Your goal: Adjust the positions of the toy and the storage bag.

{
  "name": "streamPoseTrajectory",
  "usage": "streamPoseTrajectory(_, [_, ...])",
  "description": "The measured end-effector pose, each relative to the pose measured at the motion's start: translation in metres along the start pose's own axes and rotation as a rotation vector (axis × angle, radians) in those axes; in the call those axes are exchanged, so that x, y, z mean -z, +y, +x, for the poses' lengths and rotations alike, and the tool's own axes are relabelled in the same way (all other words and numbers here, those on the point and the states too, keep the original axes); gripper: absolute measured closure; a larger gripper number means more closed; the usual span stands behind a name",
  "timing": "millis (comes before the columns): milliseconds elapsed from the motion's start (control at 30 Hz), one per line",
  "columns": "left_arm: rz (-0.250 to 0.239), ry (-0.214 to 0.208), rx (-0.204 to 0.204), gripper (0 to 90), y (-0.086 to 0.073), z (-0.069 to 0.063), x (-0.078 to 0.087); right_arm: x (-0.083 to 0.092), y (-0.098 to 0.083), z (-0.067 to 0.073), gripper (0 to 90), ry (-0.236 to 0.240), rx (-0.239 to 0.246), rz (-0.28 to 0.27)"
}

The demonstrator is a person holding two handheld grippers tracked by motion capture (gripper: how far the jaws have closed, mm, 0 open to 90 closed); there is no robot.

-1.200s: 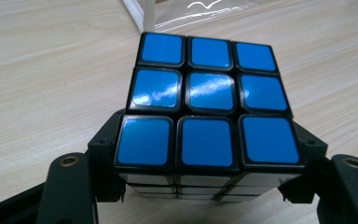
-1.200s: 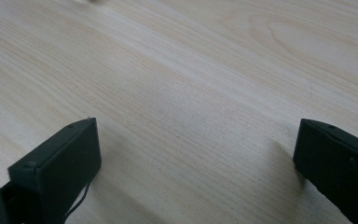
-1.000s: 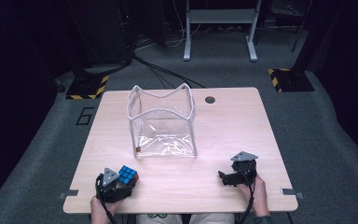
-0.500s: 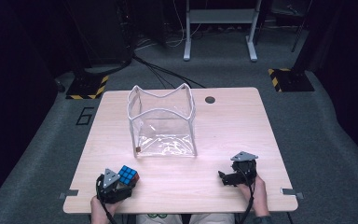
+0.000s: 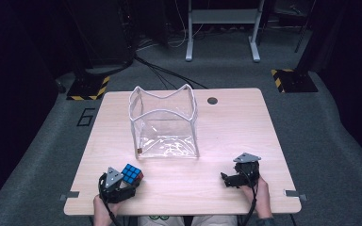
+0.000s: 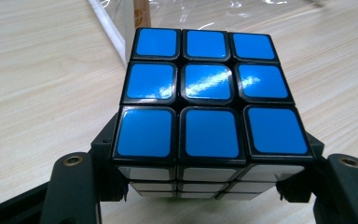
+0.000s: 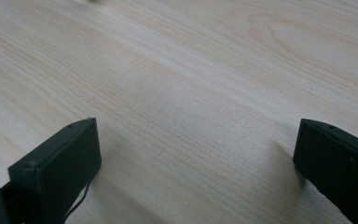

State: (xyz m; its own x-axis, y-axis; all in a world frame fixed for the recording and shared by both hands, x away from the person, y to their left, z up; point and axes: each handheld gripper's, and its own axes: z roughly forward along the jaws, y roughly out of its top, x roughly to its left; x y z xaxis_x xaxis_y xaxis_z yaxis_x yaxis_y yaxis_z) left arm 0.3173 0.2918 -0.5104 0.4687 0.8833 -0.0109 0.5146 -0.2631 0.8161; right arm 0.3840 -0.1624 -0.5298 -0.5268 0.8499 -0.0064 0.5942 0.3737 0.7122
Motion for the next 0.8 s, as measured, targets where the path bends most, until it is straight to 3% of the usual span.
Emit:
streamPoseTrajectory(367, [-0.001,-0.031,-0.012,34.0,0.006,-0.010,-0.006,0.000,0.000,0.000,0.2,-0.001,0.003,-0.001])
streamPoseTrajectory(800, [-0.010,-0.083,-0.060,33.9,0.019,-0.028,-0.017,0.000,0.000,0.000,0.2,0.000,0.000,0.000])
